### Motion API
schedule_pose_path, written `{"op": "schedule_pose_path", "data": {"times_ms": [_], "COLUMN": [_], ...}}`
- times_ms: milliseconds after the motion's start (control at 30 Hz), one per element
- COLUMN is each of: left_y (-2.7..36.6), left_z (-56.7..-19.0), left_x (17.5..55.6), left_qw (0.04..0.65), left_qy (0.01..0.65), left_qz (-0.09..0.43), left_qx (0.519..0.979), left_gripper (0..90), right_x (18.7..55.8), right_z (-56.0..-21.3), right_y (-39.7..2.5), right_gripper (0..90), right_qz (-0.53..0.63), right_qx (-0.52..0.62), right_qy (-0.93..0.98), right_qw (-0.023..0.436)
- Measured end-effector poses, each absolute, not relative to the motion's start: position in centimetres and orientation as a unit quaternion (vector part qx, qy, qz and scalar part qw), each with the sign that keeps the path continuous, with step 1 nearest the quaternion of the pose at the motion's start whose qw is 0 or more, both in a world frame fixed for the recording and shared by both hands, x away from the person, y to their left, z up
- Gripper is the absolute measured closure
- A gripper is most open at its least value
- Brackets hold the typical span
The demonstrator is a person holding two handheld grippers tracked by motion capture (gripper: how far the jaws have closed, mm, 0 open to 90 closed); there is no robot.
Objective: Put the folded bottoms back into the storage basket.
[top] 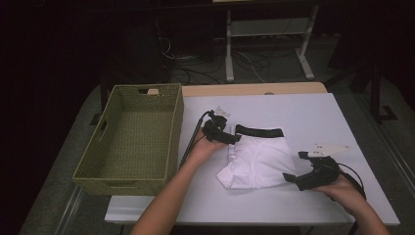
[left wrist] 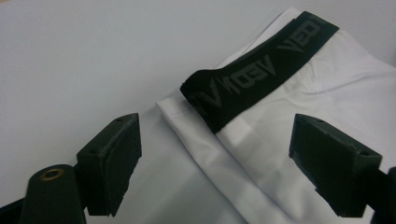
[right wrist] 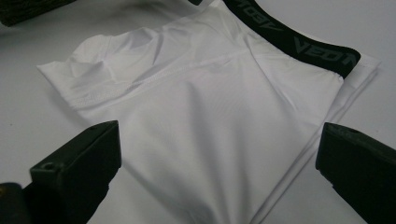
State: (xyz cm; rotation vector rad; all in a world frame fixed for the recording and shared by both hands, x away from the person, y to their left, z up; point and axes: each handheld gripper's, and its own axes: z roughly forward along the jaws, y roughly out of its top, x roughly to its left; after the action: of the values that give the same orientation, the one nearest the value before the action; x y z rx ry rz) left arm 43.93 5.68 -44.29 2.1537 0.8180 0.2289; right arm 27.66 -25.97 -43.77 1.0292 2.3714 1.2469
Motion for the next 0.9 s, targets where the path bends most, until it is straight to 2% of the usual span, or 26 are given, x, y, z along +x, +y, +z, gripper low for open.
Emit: {"op": "schedule_pose_path", "data": {"times_ms": [500, 833, 900], "left_y": [4.2, 3.9, 3.8], "left_z": [-45.1, -45.9, -45.8], "left_x": [45.8, 45.9, 45.8], "left_qw": [0.386, 0.38, 0.379], "left_qy": [0.314, 0.319, 0.314], "left_qz": [0.099, 0.078, 0.078], "left_qx": [0.862, 0.865, 0.867], "left_gripper": [22.7, 24.2, 26.9], "right_x": [27.6, 27.6, 27.6], "right_z": [-43.7, -43.7, -43.7], "right_y": [-26.2, -26.1, -26.1], "right_gripper": [0.4, 0.4, 0.5], "right_qz": [0.436, 0.442, 0.444], "right_qx": [0.356, 0.357, 0.357], "right_qy": [0.816, 0.813, 0.812], "right_qw": [0.134, 0.129, 0.128]}}
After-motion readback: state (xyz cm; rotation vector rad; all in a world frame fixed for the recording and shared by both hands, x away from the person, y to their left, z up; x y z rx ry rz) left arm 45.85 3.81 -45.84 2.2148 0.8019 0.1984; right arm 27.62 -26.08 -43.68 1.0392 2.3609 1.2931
